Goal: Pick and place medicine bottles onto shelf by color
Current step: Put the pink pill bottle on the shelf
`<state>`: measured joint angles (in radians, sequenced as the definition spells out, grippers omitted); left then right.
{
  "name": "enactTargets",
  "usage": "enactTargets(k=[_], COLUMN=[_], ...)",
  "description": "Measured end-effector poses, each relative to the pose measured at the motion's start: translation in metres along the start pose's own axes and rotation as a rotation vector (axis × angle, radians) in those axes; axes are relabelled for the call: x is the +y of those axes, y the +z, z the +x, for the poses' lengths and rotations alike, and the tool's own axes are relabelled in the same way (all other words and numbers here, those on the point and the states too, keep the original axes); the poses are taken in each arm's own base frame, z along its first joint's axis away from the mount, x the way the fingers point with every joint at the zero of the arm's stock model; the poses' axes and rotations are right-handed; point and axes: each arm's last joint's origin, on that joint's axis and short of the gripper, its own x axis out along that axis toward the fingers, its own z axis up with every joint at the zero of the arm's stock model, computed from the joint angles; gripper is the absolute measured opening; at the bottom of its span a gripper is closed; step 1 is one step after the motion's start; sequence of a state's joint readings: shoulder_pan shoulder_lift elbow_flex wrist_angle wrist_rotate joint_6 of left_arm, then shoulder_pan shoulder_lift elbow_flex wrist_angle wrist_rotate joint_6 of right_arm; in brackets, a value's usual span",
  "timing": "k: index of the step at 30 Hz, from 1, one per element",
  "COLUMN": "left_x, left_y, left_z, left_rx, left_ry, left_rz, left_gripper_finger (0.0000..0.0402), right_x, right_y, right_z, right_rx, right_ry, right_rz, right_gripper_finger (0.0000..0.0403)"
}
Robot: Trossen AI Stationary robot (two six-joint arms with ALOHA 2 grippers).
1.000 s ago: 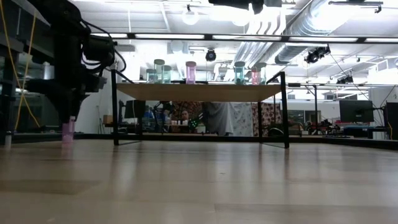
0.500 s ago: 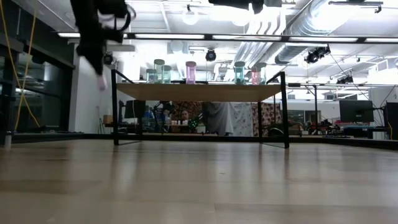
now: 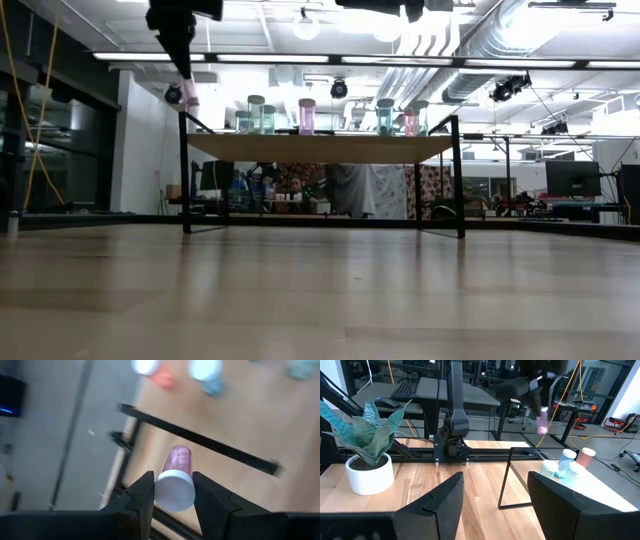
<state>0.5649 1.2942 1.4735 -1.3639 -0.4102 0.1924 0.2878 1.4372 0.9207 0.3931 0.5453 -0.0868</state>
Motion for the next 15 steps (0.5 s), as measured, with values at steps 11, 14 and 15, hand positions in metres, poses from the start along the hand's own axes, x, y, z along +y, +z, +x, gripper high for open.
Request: enactTargets(k=[11,14,15], left_x=[-0.046,-0.058,-0.061], left_y=[0.064,0.073,0.075], left_z=[0.006,0.016,0.020], left_rx=[0.037,0.070,0.090], left_ry=[-0.242,-0.228,-0.225], left_rz=[0.151,0.213,0.234], left_gripper_finger=[0.0111,0.0112,0.0112], right_x=[0.000,0.000,0.000], right_y=[0.000,0.000,0.000], right_z=[0.000,0.000,0.000], right_rx=[0.000,0.000,0.000], right_ry=[0.000,0.000,0.000], right_rz=[0.000,0.000,0.000], right_gripper_finger=[0.0211,0.0211,0.0211])
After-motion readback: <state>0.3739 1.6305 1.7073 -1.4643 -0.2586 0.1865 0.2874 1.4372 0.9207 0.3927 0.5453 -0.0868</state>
